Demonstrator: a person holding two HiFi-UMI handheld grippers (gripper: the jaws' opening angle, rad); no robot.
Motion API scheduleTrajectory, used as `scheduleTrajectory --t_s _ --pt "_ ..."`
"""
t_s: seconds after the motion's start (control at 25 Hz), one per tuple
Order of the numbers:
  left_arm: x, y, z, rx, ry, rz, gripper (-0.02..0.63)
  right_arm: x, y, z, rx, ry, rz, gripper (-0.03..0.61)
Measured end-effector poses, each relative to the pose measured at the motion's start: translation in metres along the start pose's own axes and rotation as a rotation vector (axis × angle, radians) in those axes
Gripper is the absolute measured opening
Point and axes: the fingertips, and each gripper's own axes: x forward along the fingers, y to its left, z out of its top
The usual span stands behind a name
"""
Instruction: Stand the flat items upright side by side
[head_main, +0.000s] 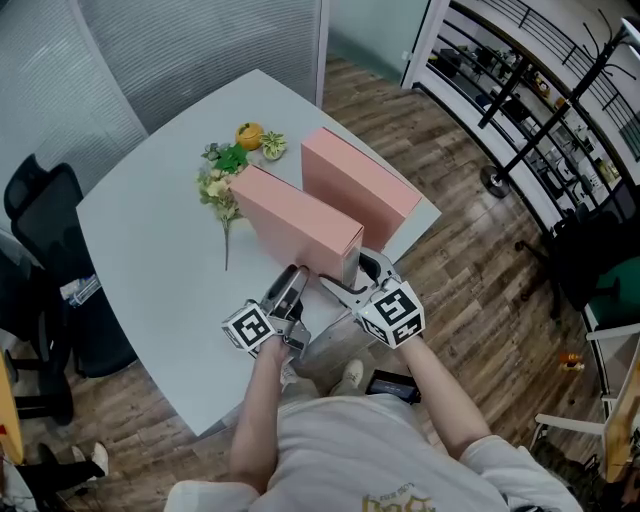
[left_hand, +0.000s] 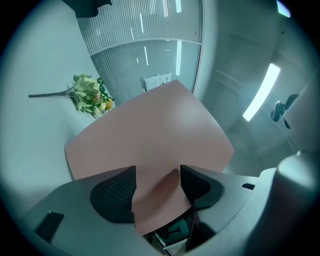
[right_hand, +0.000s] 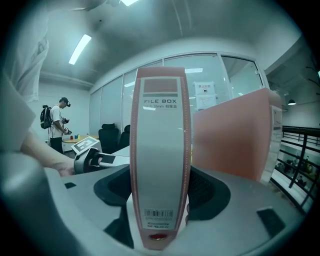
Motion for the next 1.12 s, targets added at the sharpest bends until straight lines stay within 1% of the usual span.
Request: scheduleTrajectory --t_s 0.08,0.36,0.6,0.88,1.12 --pt "-0.002 0.008 -0.005 -0.001 0.012 0.020 0.265 -0.001 0.001 -0.008 -0.012 0.019 -0.003 0.321" --pt "-0.001 0.009 -0.013 -0.016 0.025 0.019 0.265 -0.002 0.003 -0.035 -0.012 0.070 -0.007 0.322" --pt "-0.002 0.011 -0.016 -0.020 0.027 0.027 0.265 -0.004 0.001 -0.037 0.003 0.051 -0.012 0.322" --pt "-0.003 0.012 -0.018 -0.014 0.031 0.034 0.265 -0.017 -0.002 -0.040 0.046 0.025 -0.031 0.322" --pt "-0.002 0.007 -0.018 -0.009 0.035 0.028 0.265 -0.030 -0.005 -0.040 0.083 -0.002 -0.015 0.322"
